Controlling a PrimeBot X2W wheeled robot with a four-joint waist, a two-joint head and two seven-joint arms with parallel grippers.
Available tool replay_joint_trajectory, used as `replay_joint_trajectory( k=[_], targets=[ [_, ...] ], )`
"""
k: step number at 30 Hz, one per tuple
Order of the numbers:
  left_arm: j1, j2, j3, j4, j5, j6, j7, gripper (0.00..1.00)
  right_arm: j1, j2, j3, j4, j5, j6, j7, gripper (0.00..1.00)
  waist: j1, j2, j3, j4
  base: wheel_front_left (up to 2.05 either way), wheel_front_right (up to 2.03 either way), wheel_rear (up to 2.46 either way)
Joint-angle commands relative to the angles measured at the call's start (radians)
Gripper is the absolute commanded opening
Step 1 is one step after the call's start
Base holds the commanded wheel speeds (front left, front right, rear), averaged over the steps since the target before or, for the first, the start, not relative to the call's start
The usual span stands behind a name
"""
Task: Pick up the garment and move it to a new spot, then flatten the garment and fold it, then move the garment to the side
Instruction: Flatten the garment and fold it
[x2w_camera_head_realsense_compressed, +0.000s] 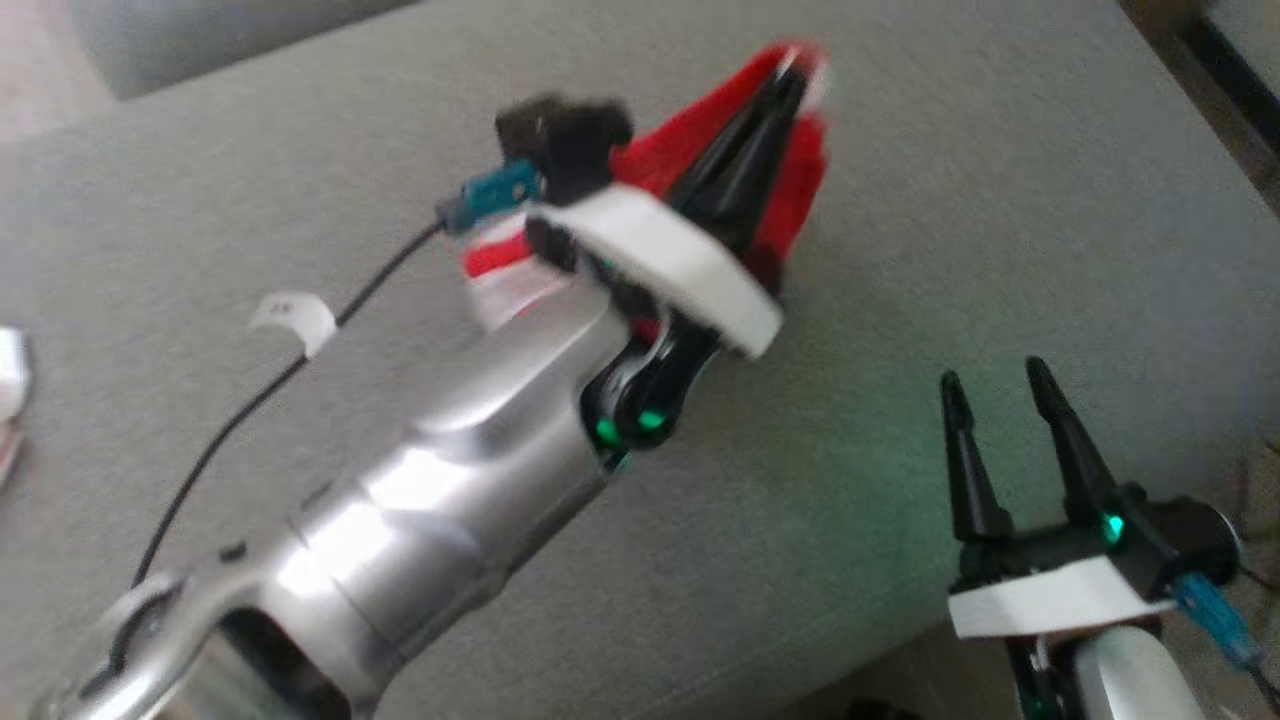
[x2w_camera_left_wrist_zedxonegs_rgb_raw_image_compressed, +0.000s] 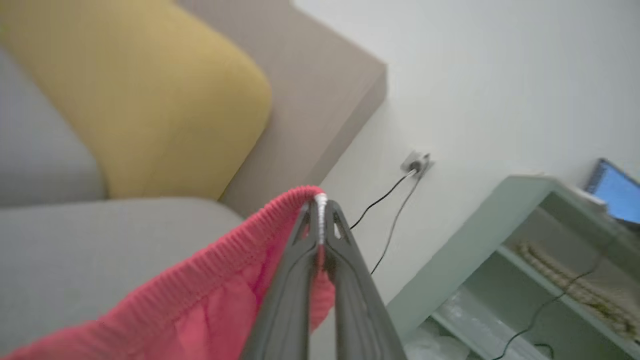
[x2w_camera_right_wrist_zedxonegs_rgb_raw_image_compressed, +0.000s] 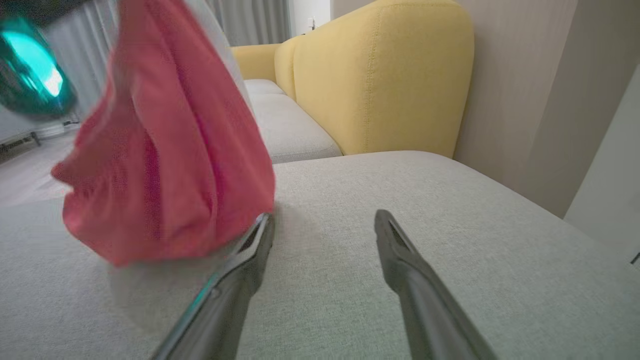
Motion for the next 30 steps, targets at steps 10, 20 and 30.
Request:
replay_joint_trajectory(
  k=[10, 20, 30],
  targets=[
    [0.025, 0.259, 0.089, -0.400, -0.025, 0.103, 0.012, 0.00, 0.051, -0.007, -0.035, -0.054, -0.034, -0.001, -0.004, 1.00, 0.0001, 0.0000, -0.159, 0.269, 0.00, 0.00, 0.00],
    [0.397, 0.573, 0.065, -0.515, -0.035, 0.207, -0.040, 0.00, 0.060, -0.007, 0.009, -0.002, 0.059, -0.001, -0.004, 1.00, 0.0001, 0.0000, -0.120, 0.424, 0.00, 0.00, 0.00],
    [0.460, 0.563, 0.113, -0.451, -0.024, 0.162, -0.079, 0.00, 0.005, -0.057, 0.078, 0.200, 0.090, -0.001, -0.004, 1.00, 0.0001, 0.0000, -0.108, 0.476, 0.00, 0.00, 0.00]
  ],
)
